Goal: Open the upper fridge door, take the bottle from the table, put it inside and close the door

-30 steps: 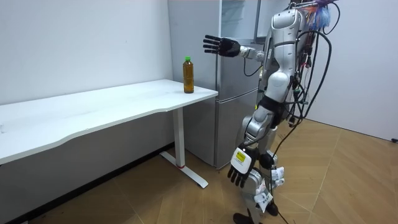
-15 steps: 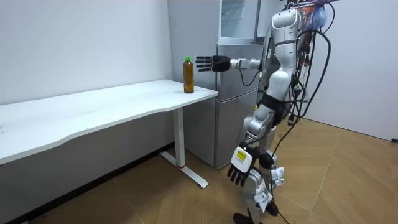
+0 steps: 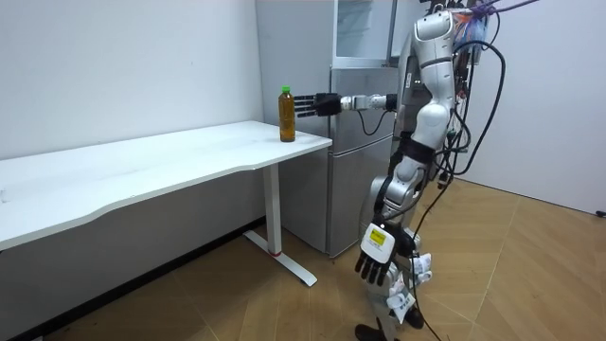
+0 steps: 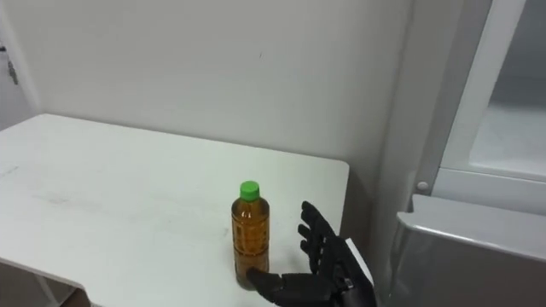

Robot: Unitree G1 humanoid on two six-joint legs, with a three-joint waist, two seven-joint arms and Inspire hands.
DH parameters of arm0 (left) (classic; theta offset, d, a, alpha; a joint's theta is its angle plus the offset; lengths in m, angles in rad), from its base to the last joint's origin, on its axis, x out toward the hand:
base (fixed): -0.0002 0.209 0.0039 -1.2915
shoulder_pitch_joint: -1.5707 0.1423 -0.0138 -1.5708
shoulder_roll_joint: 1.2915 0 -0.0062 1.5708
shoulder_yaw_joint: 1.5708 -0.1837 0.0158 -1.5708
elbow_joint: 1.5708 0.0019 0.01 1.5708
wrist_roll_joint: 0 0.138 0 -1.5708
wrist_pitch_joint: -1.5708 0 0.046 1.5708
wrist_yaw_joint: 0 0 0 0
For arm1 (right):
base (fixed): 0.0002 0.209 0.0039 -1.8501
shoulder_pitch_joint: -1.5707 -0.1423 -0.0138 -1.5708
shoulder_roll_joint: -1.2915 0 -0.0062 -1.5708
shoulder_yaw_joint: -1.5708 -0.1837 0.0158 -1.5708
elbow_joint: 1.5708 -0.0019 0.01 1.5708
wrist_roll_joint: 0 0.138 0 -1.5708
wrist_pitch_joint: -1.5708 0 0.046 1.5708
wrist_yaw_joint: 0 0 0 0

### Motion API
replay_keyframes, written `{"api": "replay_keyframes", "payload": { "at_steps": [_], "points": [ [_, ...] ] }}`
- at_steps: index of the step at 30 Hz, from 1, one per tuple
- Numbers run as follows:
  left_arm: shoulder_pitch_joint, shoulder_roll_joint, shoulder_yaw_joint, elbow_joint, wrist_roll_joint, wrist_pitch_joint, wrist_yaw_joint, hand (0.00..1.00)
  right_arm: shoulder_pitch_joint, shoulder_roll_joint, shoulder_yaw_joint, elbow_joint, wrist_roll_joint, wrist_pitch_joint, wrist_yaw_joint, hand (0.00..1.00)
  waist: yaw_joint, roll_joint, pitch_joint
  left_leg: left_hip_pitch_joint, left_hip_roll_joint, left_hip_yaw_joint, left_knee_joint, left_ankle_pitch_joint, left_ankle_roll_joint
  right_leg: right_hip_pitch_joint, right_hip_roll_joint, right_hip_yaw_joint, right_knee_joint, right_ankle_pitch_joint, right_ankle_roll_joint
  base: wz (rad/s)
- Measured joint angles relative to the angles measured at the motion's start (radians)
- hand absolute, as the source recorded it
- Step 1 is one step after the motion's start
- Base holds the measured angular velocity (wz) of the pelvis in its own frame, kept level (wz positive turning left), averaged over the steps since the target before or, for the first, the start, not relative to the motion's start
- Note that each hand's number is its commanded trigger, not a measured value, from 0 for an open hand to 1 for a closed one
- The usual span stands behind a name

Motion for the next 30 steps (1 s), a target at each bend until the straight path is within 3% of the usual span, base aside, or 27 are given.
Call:
{"api": "replay_keyframes", "payload": {
  "at_steps": [5,10,16,18,30],
  "points": [
    [0.011,-0.001,-0.001,0.000,0.000,0.002,0.000,0.00,0.000,-0.001,0.017,0.000,-0.005,-0.009,-0.031,0.00,0.002,0.004,-0.0017,0.005,0.000,-0.001,0.004,0.000,0.000,0.008,-0.001,-0.005,0.000,0.000,0.000,0.02],
    [0.013,-0.003,-0.002,-0.003,0.000,0.004,0.000,0.00,-0.003,-0.003,0.061,0.034,-0.033,-0.017,-0.041,0.00,0.007,-0.006,-0.0022,0.002,-0.008,-0.001,0.003,0.009,0.010,0.009,-0.010,-0.014,0.000,-0.004,0.006,0.07],
    [0.019,-0.003,0.001,-0.003,0.000,0.005,0.000,0.00,-0.004,0.001,0.078,0.075,-0.041,-0.016,-0.090,0.00,0.037,-0.024,0.0014,0.000,-0.020,-0.005,-0.001,0.013,0.017,0.008,-0.022,-0.023,0.001,-0.003,0.017,0.04],
    [0.020,-0.004,0.000,-0.004,0.000,0.005,0.000,0.00,-0.014,0.000,0.078,0.076,-0.045,-0.016,-0.128,0.00,0.039,-0.027,0.0017,-0.007,-0.031,-0.034,0.000,0.015,0.021,0.014,-0.026,-0.042,0.000,-0.003,0.021,0.28],
    [0.036,-0.004,0.006,-0.017,0.001,0.047,0.000,0.00,-0.114,-0.003,0.096,0.252,-0.040,-0.015,-0.209,0.00,0.090,-0.031,0.0042,-0.034,-0.051,-0.100,0.003,0.022,0.031,0.017,-0.044,-0.108,-0.003,-0.012,0.036,0.18]
  ]
}}
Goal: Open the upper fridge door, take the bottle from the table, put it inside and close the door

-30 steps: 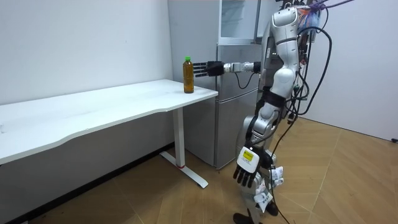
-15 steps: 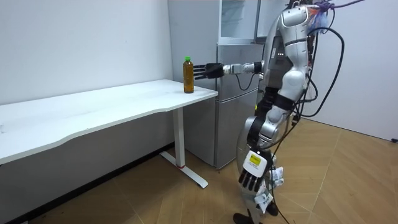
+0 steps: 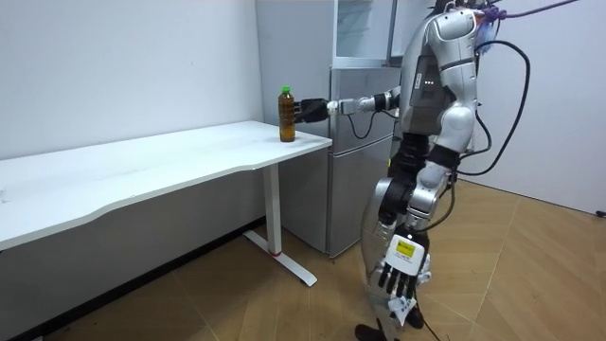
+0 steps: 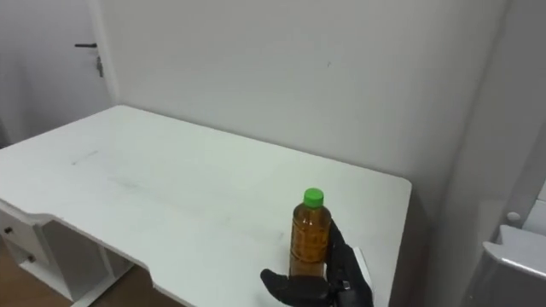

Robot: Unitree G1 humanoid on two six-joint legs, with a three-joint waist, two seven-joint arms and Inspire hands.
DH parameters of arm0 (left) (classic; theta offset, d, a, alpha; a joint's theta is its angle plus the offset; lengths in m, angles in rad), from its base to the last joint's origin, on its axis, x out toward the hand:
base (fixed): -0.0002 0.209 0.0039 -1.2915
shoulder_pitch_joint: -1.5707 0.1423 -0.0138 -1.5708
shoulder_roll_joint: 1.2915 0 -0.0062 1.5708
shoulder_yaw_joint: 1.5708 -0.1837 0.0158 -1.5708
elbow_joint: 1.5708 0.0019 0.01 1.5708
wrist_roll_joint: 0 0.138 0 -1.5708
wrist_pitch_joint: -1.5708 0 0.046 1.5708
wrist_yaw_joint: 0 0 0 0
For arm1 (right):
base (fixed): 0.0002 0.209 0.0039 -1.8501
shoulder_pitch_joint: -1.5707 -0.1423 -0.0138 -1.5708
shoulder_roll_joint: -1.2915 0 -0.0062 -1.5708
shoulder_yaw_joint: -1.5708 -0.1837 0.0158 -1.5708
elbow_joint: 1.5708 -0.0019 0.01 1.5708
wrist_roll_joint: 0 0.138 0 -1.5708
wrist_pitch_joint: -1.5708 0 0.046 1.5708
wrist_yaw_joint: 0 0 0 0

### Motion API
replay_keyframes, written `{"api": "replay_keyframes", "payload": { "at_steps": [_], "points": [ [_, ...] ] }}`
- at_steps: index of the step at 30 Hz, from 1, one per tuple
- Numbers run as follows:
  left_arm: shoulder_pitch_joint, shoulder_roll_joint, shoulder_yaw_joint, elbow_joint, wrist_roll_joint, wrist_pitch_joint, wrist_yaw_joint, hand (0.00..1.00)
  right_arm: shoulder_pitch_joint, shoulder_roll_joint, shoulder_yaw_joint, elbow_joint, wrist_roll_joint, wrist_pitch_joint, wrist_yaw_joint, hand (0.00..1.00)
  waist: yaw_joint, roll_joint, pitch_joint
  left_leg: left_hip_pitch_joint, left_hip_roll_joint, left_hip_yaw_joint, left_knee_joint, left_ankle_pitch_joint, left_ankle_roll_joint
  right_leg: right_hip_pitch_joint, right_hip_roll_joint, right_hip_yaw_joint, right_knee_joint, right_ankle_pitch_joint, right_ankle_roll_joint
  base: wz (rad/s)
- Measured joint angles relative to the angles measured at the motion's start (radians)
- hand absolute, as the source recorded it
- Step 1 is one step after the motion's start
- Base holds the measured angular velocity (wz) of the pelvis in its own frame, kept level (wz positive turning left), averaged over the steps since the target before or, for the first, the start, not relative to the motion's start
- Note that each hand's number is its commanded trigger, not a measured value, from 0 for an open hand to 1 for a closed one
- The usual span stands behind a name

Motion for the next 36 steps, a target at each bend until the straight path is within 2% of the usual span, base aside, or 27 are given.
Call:
{"api": "replay_keyframes", "payload": {
  "at_steps": [4,9,12,16,21,26,30,34,35,36],
  "points": [
    [0.016,0.001,0.000,-0.010,-0.002,0.001,0.000,0.00,-0.024,0.002,0.000,0.038,0.002,0.000,-0.003,0.00,0.003,-0.001,0.0022,-0.006,-0.001,0.002,0.000,0.000,0.000,-0.002,-0.001,-0.004,0.001,0.000,0.001,0.04],
    [0.026,0.010,0.001,-0.024,-0.014,0.001,0.000,0.00,-0.081,-0.002,0.000,0.140,0.024,0.001,-0.026,0.00,0.009,-0.005,0.0007,-0.015,-0.001,-0.010,0.006,0.000,0.000,-0.004,-0.001,-0.026,0.004,0.000,0.001,0.09],
    [0.027,0.014,0.004,-0.024,-0.026,0.001,0.000,0.00,-0.084,-0.003,0.000,0.159,0.046,0.001,-0.045,0.00,0.023,-0.011,0.0013,-0.020,-0.001,-0.014,0.010,0.000,0.000,-0.004,-0.001,-0.031,0.004,0.000,0.001,0.06],
    [0.029,0.015,0.005,-0.024,-0.026,0.001,0.000,0.00,-0.086,-0.003,-0.001,0.180,0.057,0.001,-0.059,0.00,0.027,-0.018,-0.0022,-0.029,-0.011,-0.031,0.017,0.001,0.001,-0.001,-0.004,-0.051,0.004,0.000,0.001,0.15],
    [0.050,0.015,0.007,-0.031,-0.027,0.000,0.000,0.00,-0.087,-0.011,-0.004,0.195,0.078,0.000,-0.075,0.00,0.029,-0.011,0.0021,-0.032,-0.014,-0.044,0.018,0.001,0.002,0.005,-0.005,-0.057,0.004,0.001,0.003,0.07],
    [0.052,0.015,0.036,-0.030,-0.027,-0.001,0.000,0.00,-0.095,-0.030,-0.004,0.215,0.076,0.000,-0.096,0.00,0.035,-0.009,0.0028,-0.043,-0.015,-0.055,0.030,0.002,0.003,0.004,-0.008,-0.073,0.009,0.001,0.003,0.09],
    [0.053,0.015,0.044,-0.032,-0.041,-0.003,0.000,0.00,-0.103,-0.050,-0.012,0.220,0.077,0.000,-0.115,0.00,0.056,-0.008,0.0032,-0.054,-0.017,-0.056,0.038,0.003,0.005,-0.004,-0.011,-0.080,0.018,0.001,0.004,0.05],
    [0.058,0.016,0.044,-0.030,-0.060,0.004,0.000,0.00,-0.125,-0.050,-0.013,0.246,0.078,0.000,-0.116,0.00,0.059,-0.008,0.0027,-0.065,-0.016,-0.057,0.044,0.003,0.005,-0.011,-0.010,-0.083,0.018,0.001,0.004,0.02],
    [0.059,0.016,0.044,-0.030,-0.060,0.008,0.000,0.00,-0.127,-0.051,-0.013,0.254,0.077,0.001,-0.116,0.57,0.062,-0.008,0.0024,-0.066,-0.017,-0.057,0.044,0.003,0.005,-0.011,-0.010,-0.083,0.018,0.001,0.004,0.00],
    [0.062,0.016,0.045,-0.030,-0.060,0.012,0.000,0.00,-0.127,-0.052,-0.013,0.255,0.076,0.001,-0.116,1.00,0.065,-0.008,0.0018,-0.065,-0.017,-0.057,0.044,0.003,0.005,-0.011,-0.010,-0.083,0.018,0.001,0.004,0.00]
  ]
}}
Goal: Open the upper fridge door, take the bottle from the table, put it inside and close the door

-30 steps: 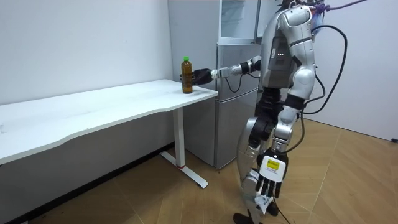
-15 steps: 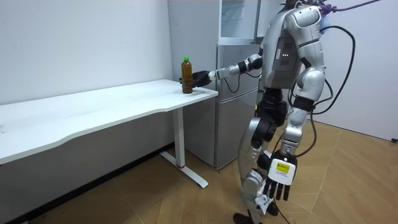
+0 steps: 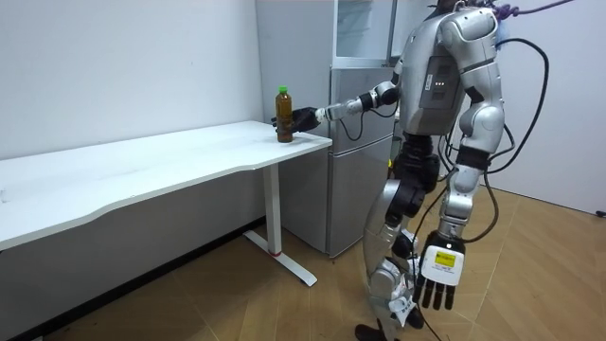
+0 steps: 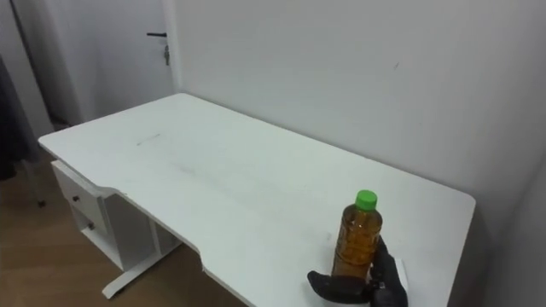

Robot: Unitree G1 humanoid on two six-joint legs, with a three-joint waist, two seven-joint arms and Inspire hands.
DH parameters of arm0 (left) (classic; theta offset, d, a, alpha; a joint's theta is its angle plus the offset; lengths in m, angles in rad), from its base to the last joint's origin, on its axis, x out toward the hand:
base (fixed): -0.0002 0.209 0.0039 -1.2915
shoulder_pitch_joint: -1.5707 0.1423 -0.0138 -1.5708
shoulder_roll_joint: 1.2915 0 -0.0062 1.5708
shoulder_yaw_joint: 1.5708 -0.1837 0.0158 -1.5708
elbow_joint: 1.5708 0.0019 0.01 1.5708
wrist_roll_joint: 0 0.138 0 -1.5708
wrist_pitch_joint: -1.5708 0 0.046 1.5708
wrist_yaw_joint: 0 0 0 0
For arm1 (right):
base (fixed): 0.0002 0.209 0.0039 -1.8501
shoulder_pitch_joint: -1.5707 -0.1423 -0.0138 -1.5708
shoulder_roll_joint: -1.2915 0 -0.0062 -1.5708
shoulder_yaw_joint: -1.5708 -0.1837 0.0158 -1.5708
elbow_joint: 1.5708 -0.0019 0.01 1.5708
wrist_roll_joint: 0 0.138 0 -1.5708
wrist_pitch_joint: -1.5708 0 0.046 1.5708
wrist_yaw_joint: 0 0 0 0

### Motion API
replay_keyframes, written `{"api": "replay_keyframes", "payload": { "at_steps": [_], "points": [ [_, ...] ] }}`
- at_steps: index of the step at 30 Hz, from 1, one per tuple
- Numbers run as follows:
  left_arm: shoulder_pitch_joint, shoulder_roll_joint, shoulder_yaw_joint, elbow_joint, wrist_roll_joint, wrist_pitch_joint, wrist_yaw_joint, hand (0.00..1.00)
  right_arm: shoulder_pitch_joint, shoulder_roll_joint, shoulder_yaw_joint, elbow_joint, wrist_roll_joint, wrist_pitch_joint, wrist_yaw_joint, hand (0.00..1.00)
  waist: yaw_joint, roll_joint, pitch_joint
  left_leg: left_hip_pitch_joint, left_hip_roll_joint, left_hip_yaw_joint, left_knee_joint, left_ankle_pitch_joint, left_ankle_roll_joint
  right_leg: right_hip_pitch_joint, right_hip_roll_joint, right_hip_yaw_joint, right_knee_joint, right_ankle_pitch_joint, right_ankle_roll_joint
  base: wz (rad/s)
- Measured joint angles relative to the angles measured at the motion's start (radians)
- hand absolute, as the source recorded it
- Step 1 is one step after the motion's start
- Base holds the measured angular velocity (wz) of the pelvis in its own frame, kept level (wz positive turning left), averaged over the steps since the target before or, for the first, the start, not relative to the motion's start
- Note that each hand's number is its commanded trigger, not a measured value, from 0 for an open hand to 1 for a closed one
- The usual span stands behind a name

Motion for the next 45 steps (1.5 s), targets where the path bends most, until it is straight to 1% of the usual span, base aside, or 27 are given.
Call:
{"api": "replay_keyframes", "payload": {
  "at_steps": [4,6,8,11,16,19,20,23,25,26,28,31,33,34,35,36,37,38,39,41,43,44,45],
  "points": [
    [0.009,0.001,0.005,0.001,-0.001,0.002,0.000,0.00,0.000,-0.010,0.000,0.000,0.001,0.000,0.000,1.00,0.006,-0.001,-0.0005,-0.002,-0.006,-0.005,0.001,0.000,0.000,0.002,0.005,-0.010,-0.001,0.000,0.000,0.05],
    [0.017,0.006,0.006,0.000,-0.020,0.000,0.000,0.00,0.000,-0.028,-0.024,0.008,0.000,0.000,0.003,1.00,0.010,-0.002,-0.0015,-0.005,-0.014,-0.022,0.005,0.001,0.001,0.007,0.003,-0.024,-0.002,-0.001,0.002,0.21],
    [0.030,0.006,0.019,0.000,-0.021,0.000,0.000,0.00,-0.004,-0.035,-0.032,0.017,0.000,0.000,0.003,1.00,0.015,-0.004,-0.0026,-0.004,-0.015,-0.024,0.005,0.001,0.002,0.010,0.003,-0.026,-0.002,-0.001,0.003,0.08],
    [0.049,0.006,0.028,0.002,-0.021,0.000,0.000,0.00,-0.016,-0.036,-0.033,0.041,-0.003,0.001,0.003,1.00,0.017,-0.006,-0.0040,-0.001,-0.016,-0.027,0.005,0.001,0.002,0.015,0.003,-0.031,-0.001,-0.001,0.003,0.05],
    [0.059,0.007,0.036,0.005,-0.020,-0.004,0.000,0.00,-0.019,-0.038,-0.037,0.046,-0.002,0.019,0.003,1.00,0.017,-0.009,-0.0030,-0.001,-0.017,-0.036,0.006,0.002,0.002,0.017,0.000,-0.035,-0.001,-0.002,0.004,0.03],
    [0.067,0.009,0.036,0.001,-0.021,-0.014,0.000,0.00,-0.019,-0.038,-0.036,0.046,0.003,0.022,0.002,1.00,0.017,-0.014,-0.0033,0.002,-0.017,-0.036,0.005,0.003,0.003,0.020,-0.001,-0.035,-0.001,-0.002,0.005,0.00],
    [0.068,0.011,0.036,-0.002,-0.021,-0.020,0.000,0.00,-0.019,-0.038,-0.036,0.046,0.006,0.022,0.002,1.00,0.014,-0.019,-0.0032,0.003,-0.017,-0.036,0.005,0.004,0.003,0.021,-0.001,-0.035,-0.001,-0.003,0.005,0.00],
    [0.068,0.024,0.037,-0.010,-0.021,-0.027,0.000,0.00,-0.019,-0.038,-0.036,0.045,0.015,0.022,0.004,1.00,0.014,-0.029,0.0010,0.019,-0.015,-0.034,0.003,0.004,0.003,0.032,-0.003,-0.033,-0.001,-0.003,0.006,0.00],
    [0.068,0.031,0.036,-0.010,-0.022,-0.034,0.000,0.00,-0.019,-0.040,-0.036,0.028,0.025,0.024,0.006,1.00,0.011,-0.031,0.0004,0.023,-0.014,-0.030,0.001,0.004,0.003,0.036,-0.008,-0.026,-0.001,-0.004,0.008,-0.04],
    [0.068,0.033,0.037,-0.009,-0.022,-0.041,0.000,0.00,-0.019,-0.044,-0.036,-0.002,0.036,0.025,0.014,1.00,0.011,-0.032,0.0011,0.024,-0.012,-0.024,-0.001,0.004,0.003,0.034,-0.008,-0.022,-0.001,-0.004,0.008,-0.11],
    [0.066,0.036,0.039,-0.010,-0.021,-0.043,0.000,0.00,-0.018,-0.048,-0.035,-0.046,0.040,0.025,0.033,1.00,-0.001,-0.029,0.0020,0.028,-0.011,-0.019,-0.001,0.003,0.004,0.035,-0.008,-0.016,-0.001,-0.004,0.008,-0.11],
    [0.065,0.036,0.040,-0.013,-0.019,-0.052,0.000,0.00,-0.013,-0.062,-0.034,-0.136,0.035,0.025,0.079,1.00,-0.017,-0.025,0.0006,0.034,-0.007,-0.003,-0.007,0.003,0.004,0.030,-0.007,0.004,0.000,-0.004,0.008,-0.17],
    [0.064,0.025,0.081,-0.016,-0.016,-0.069,0.000,0.00,0.029,-0.097,-0.036,-0.268,0.020,0.025,0.123,1.00,-0.017,-0.020,-0.0024,0.035,0.001,0.018,-0.011,0.003,0.004,0.018,-0.002,0.026,-0.001,0.003,0.005,-0.25],
    [0.063,0.025,0.085,-0.015,-0.018,-0.070,0.000,0.00,0.043,-0.106,-0.036,-0.306,0.007,0.025,0.134,1.00,-0.017,-0.018,-0.0041,0.037,0.003,0.023,-0.012,0.003,0.004,0.017,-0.002,0.032,-0.001,0.003,0.005,-0.27],
    [0.063,0.025,0.087,-0.015,-0.020,-0.070,0.000,0.00,0.066,-0.119,-0.034,-0.369,-0.010,0.025,0.163,1.00,-0.020,-0.010,-0.0093,0.042,0.004,0.033,-0.013,0.003,0.004,0.017,-0.002,0.039,-0.001,0.004,0.005,-0.26],
    [0.060,0.025,0.088,-0.014,-0.020,-0.072,0.000,0.00,0.077,-0.123,-0.033,-0.411,-0.032,0.024,0.189,1.00,-0.028,-0.003,-0.0115,0.053,0.005,0.040,-0.020,0.005,0.006,0.019,-0.002,0.051,-0.001,0.004,0.005,-0.26],
    [0.060,0.025,0.088,-0.014,-0.020,-0.075,0.000,0.00,0.077,-0.123,-0.029,-0.424,-0.042,0.024,0.202,1.00,-0.037,0.000,-0.0132,0.058,0.006,0.046,-0.023,0.005,0.006,0.020,-0.003,0.058,-0.001,0.004,0.005,-0.25],
    [0.059,0.026,0.091,-0.014,-0.020,-0.085,0.000,0.00,0.083,-0.125,-0.026,-0.453,-0.047,0.024,0.223,1.00,-0.044,0.005,-0.0152,0.068,0.008,0.056,-0.036,0.005,0.007,0.021,-0.002,0.067,-0.001,0.004,0.006,-0.25],
    [0.053,0.026,0.098,-0.014,-0.019,-0.090,0.000,0.00,0.102,-0.130,-0.028,-0.497,-0.048,0.024,0.234,1.00,-0.051,0.006,-0.0175,0.070,0.009,0.061,-0.046,0.005,0.007,0.021,-0.002,0.077,0.000,0.004,0.006,-0.19],
    [0.046,0.024,0.104,-0.012,-0.018,-0.103,0.000,0.00,0.119,-0.145,-0.029,-0.548,-0.073,0.023,0.262,1.00,-0.070,0.004,-0.0177,0.072,0.010,0.065,-0.051,0.005,0.007,0.020,-0.001,0.083,0.000,0.004,0.006,-0.13],
    [0.044,0.023,0.104,-0.015,-0.018,-0.109,0.000,0.00,0.129,-0.154,-0.032,-0.580,-0.076,0.022,0.281,1.00,-0.075,0.001,-0.0173,0.086,0.015,0.089,-0.063,0.005,0.007,0.019,0.000,0.104,0.001,0.004,0.005,-0.28],
    [0.044,0.023,0.106,-0.014,-0.019,-0.109,0.000,0.00,0.137,-0.160,-0.036,-0.603,-0.076,0.022,0.291,1.00,-0.081,-0.001,-0.0183,0.090,0.017,0.098,-0.066,0.005,0.007,0.019,0.000,0.114,0.001,0.004,0.005,-0.22],
    [0.038,0.023,0.106,-0.012,-0.020,-0.109,0.000,0.00,0.137,-0.171,-0.039,-0.628,-0.075,0.023,0.297,1.00,-0.099,-0.004,-0.0175,0.090,0.018,0.103,-0.067,0.005,0.007,0.017,0.000,0.119,0.001,0.004,0.005,-0.16]
  ]
}}
